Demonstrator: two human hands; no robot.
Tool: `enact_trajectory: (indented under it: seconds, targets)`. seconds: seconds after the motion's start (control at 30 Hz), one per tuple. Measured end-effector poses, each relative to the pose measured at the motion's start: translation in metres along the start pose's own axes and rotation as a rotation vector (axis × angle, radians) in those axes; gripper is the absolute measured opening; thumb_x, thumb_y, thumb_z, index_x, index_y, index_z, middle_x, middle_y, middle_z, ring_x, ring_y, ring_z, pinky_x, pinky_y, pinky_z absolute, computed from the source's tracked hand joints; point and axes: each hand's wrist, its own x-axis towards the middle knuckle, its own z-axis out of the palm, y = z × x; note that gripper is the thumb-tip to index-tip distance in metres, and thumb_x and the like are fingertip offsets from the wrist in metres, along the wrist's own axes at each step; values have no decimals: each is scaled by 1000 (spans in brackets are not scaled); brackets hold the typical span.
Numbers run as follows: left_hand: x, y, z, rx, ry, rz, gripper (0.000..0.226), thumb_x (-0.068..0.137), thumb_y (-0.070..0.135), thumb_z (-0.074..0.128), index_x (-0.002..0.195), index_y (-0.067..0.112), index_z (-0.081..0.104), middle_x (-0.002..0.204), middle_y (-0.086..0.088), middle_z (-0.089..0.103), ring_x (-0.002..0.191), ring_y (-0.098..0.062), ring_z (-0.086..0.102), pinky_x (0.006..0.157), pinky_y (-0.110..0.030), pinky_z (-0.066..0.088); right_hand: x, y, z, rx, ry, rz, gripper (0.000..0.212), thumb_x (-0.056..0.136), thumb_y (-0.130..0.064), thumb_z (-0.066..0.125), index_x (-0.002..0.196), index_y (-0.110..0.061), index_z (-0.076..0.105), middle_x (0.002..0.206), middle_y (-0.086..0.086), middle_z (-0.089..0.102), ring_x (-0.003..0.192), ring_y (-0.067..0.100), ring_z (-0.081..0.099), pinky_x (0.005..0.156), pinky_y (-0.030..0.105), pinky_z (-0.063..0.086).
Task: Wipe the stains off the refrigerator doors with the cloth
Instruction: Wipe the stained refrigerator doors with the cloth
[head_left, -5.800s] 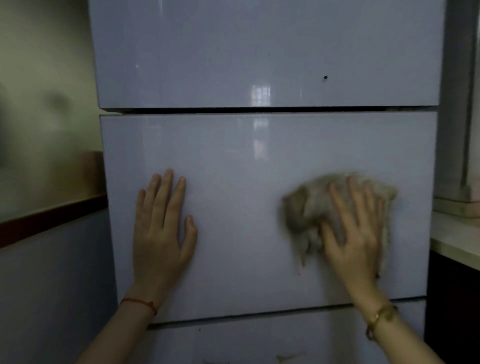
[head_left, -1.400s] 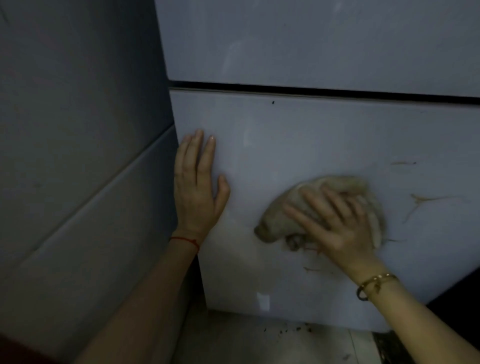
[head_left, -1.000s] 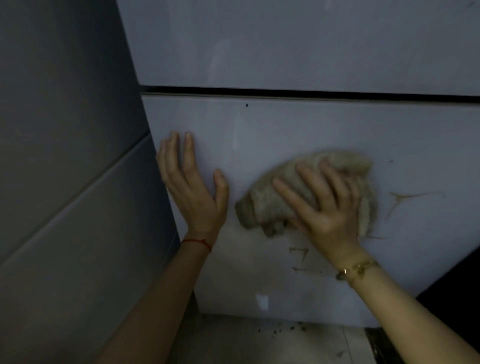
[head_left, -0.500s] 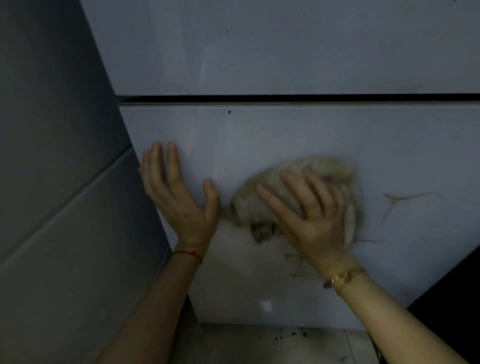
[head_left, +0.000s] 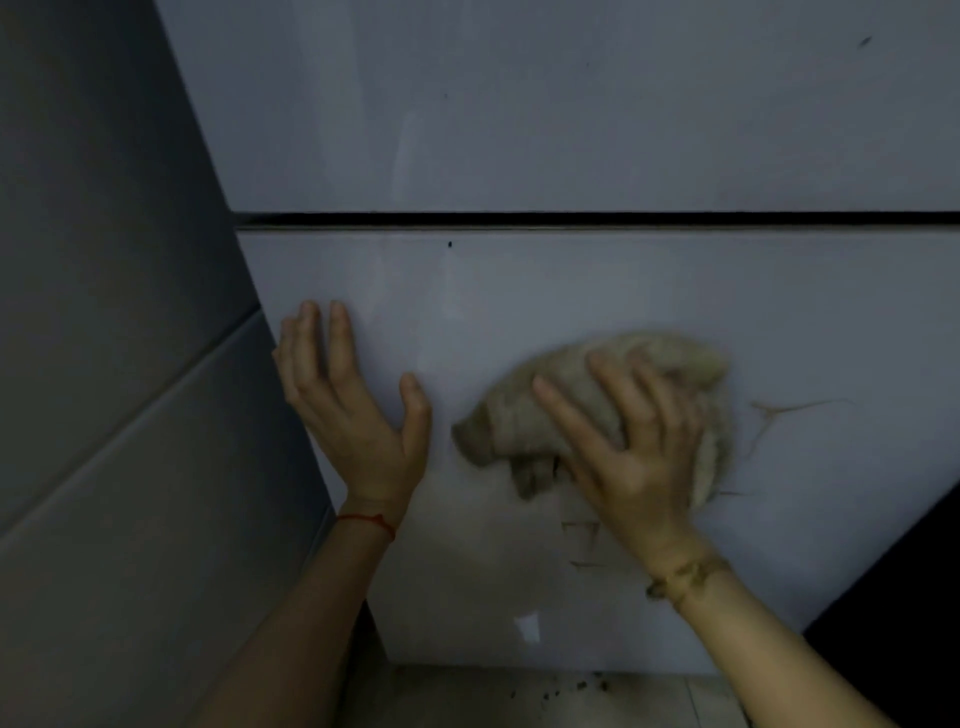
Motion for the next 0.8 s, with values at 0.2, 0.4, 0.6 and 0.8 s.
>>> enact_trajectory:
  seconds: [0.2, 0.4, 0.6, 0.8]
  targets:
    - [0, 1, -3, 2, -4, -3, 66, 92, 31, 49, 148, -1, 34, 153, -17, 29, 151, -19, 16, 128, -44, 15, -9, 17, -8, 26, 27, 110, 44, 96, -33, 55, 139, -35, 49, 141, 8, 42, 128, 34, 41, 115, 46, 27]
    - [1, 4, -3, 24, 1, 5, 66, 92, 29, 49, 148, -3, 34, 153, -15, 28, 148, -33, 23, 127, -49, 17, 36, 22, 5, 30, 152, 86, 54, 93, -34, 64, 144, -33, 47, 145, 5, 42, 139, 29, 35, 120, 43, 25]
    - [2, 5, -4, 10, 2, 2, 65, 92, 28, 49, 146, -5, 36, 153, -14, 28, 148, -31, 23, 126, -50, 19, -32, 18, -2, -33, -65, -210, 46, 97, -21, 60, 140, -34, 51, 146, 2, 44, 134, 26, 43, 115, 38, 30]
    - [2, 4, -3, 27, -8, 10, 65, 92, 28, 49, 147, -4, 35, 152, -22, 31, 147, -36, 24, 127, -49, 17, 46, 54, -9, 21, 146, 104, 57, 91, -30, 68, 144, -34, 47, 146, 6, 39, 139, 29, 33, 122, 44, 22]
